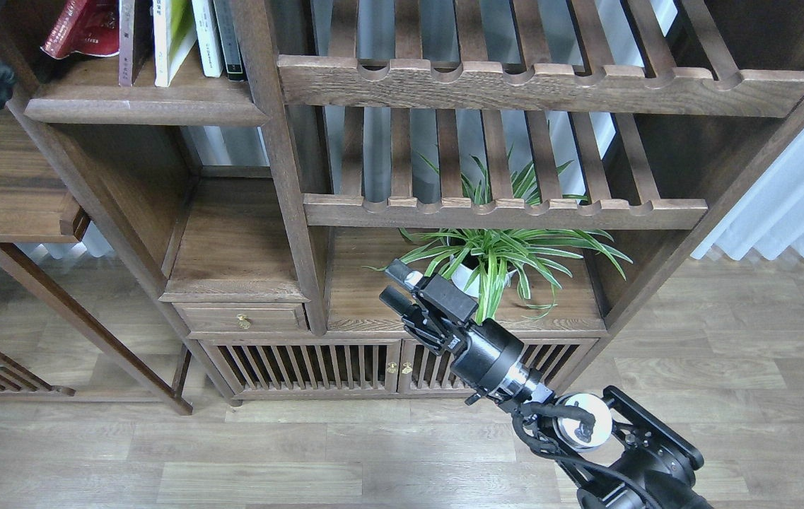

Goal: Organize books on shelf

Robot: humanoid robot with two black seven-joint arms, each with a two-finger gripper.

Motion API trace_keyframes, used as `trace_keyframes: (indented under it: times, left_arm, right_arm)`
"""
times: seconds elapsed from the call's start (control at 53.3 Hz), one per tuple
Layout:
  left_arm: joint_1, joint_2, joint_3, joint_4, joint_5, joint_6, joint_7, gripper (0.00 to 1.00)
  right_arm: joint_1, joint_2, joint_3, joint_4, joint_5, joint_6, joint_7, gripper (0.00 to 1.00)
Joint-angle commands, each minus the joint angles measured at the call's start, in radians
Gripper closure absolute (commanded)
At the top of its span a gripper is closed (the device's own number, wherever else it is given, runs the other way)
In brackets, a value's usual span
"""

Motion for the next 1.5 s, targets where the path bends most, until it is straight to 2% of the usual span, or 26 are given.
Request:
trace_keyframes:
  times: [0.0,0.113,0.206,0.356,0.506,0.657,0.788,0.957,0.975,1.032,1.182,1.257,1.332,1.482]
  left_arm:
    - [0.028,0.0,-0.014,-0.059,-0.053,-0.003,-0.102,0.48]
    - [0.044,0.007,-0.033,-0.146,-0.099,-0.003,-0.103,0.22]
    - [0.062,0.007,-0.048,-0.218,-0.104,-0.004,-0.103,0.2]
    - [0.08,0.0,-0.059,-0.321,-0.108,-0.017,-0.11,0.05]
    - [0.137,-0.023,-0.06,-0.431,-0.146,-0.035,-0.113,0.01]
    - [0.183,-0.046,-0.074,-0.45,-0.156,-0.136,-0.116,0.01]
    - [0.251,-0.122,-0.074,-0.474,-0.157,-0.136,-0.108,0.0]
    - [0.381,-0.3,-0.06,-0.573,-0.156,-0.136,-0.061,0.0]
    - [0.434,-0.359,-0.057,-0.576,-0.154,-0.136,-0.036,0.0]
    - [0.476,-0.391,-0.048,-0.576,-0.15,-0.136,0.001,0.01]
    - [0.639,-0.411,-0.023,-0.574,-0.15,-0.136,0.12,0.01]
    - [0.7,-0.411,-0.02,-0.574,-0.15,-0.136,0.157,0.01]
    - [0.732,-0.411,-0.02,-0.574,-0.15,-0.136,0.176,0.01]
    - [0.754,-0.411,-0.014,-0.574,-0.15,-0.136,0.179,0.01]
  right_arm:
    - [0.004,0.002,0.011,0.024,0.002,0.0,0.001,0.16]
    - [0.02,0.002,0.009,0.024,0.002,0.0,0.001,0.14]
    - [0.023,0.002,0.009,0.024,0.002,0.0,0.001,0.14]
    - [0.043,0.013,0.011,0.024,0.003,0.0,0.001,0.14]
    - [0.052,0.028,0.009,0.024,0.003,0.0,0.003,0.14]
    - [0.07,0.028,0.011,0.021,0.003,0.0,0.004,0.14]
    - [0.089,0.03,0.011,0.019,0.005,0.0,0.006,0.14]
    - [0.096,0.043,0.009,0.021,0.005,0.0,0.006,0.14]
    - [0.095,0.05,0.009,0.021,0.005,0.0,0.006,0.14]
    - [0.095,0.051,0.008,0.021,0.005,0.0,0.006,0.14]
    - [0.089,0.053,0.006,0.024,0.005,0.0,0.006,0.14]
    - [0.087,0.051,0.008,0.022,0.006,0.0,0.006,0.14]
    - [0.086,0.051,0.008,0.024,0.006,0.0,0.006,0.14]
    - [0.086,0.051,0.008,0.024,0.005,0.0,0.006,0.14]
